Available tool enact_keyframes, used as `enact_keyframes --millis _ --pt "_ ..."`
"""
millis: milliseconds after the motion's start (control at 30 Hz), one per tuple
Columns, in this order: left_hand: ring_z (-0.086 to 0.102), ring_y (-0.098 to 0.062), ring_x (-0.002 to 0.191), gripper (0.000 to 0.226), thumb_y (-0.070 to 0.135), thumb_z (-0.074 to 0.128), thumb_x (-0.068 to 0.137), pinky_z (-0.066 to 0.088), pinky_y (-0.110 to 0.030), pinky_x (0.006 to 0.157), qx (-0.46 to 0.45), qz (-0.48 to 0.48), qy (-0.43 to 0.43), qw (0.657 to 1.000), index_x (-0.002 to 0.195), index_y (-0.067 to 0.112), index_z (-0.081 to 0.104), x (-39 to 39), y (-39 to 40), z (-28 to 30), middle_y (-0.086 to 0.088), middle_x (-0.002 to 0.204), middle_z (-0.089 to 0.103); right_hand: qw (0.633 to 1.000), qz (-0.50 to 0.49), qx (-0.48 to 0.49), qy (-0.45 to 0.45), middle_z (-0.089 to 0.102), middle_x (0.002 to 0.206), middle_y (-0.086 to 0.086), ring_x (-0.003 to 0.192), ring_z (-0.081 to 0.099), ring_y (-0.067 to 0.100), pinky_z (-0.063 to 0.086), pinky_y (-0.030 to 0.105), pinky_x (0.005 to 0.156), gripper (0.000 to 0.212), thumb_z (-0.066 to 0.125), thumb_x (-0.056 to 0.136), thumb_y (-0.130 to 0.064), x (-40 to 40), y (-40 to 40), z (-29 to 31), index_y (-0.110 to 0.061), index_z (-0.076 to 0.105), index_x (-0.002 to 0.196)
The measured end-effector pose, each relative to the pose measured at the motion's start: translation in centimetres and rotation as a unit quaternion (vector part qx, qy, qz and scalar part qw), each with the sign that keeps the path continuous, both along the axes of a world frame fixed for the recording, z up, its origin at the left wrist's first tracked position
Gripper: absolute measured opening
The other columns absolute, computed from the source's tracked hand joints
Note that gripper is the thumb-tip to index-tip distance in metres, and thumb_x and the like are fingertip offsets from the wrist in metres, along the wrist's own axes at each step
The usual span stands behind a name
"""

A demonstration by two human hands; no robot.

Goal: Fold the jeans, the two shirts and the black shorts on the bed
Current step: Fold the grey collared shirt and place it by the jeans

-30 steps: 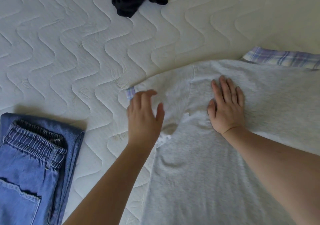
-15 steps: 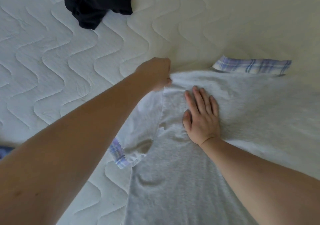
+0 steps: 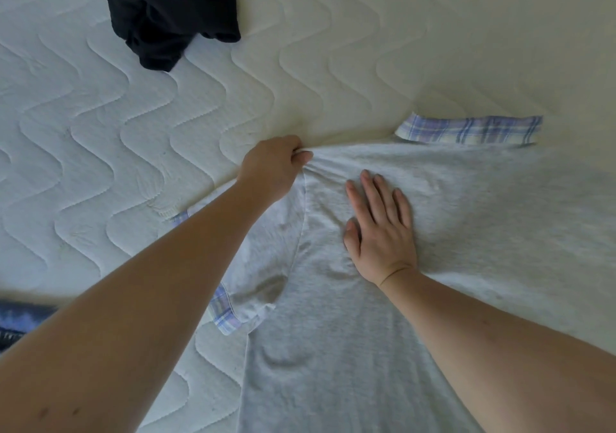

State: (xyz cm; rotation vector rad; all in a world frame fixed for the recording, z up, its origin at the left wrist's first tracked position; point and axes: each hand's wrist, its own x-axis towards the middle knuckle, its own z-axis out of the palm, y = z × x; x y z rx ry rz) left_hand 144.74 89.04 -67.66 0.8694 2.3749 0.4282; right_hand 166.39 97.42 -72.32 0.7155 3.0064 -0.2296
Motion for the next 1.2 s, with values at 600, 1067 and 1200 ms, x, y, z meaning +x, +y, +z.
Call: enact_keyframes --millis 600,1067,1200 --pt "0.054 -0.02 0.082 0.038 0.05 0.068 0.086 0.039 -0.03 0.069 -0.072 0.093 0.014 0.993 0.101 0.016 0.064 -1.7 -11.0 2.0 0.006 0.079 0.055 0.998 0.004 0.011 -0.056 0.005 0.165 0.006 0.152 -0.001 0.021 0.007 0.047 0.122 0.063 0.021 0.097 -0.036 -0.1 -0.1 0.5 -0.02 0.012 0.157" --pt "0.056 -0.015 0.078 0.05 0.058 0.063 0.087 0.042 -0.029 0.064 -0.044 0.134 -0.037 0.989 0.114 0.017 0.057 -1.4 -12.2 1.5 0.004 0.089 0.058 0.998 -0.011 -0.043 0.048 0.028 0.159 0.008 0.148 0.023 0.02 0.012 0.036 0.121 0.061 0.023 0.098 -0.036 -8.7 -3.8 1.6 -0.006 0.03 0.151" --pt "0.064 -0.021 0.079 0.043 0.05 0.07 0.085 0.052 -0.036 0.071 -0.044 0.138 -0.043 0.989 0.113 0.021 0.054 -1.4 -13.6 1.9 0.004 0.099 0.061 0.998 -0.008 0.006 0.055 0.028 0.159 0.008 0.148 0.024 0.019 0.011 0.036 0.122 0.062 0.03 0.097 -0.038 -9.4 -3.2 0.4 -0.008 0.031 0.152"
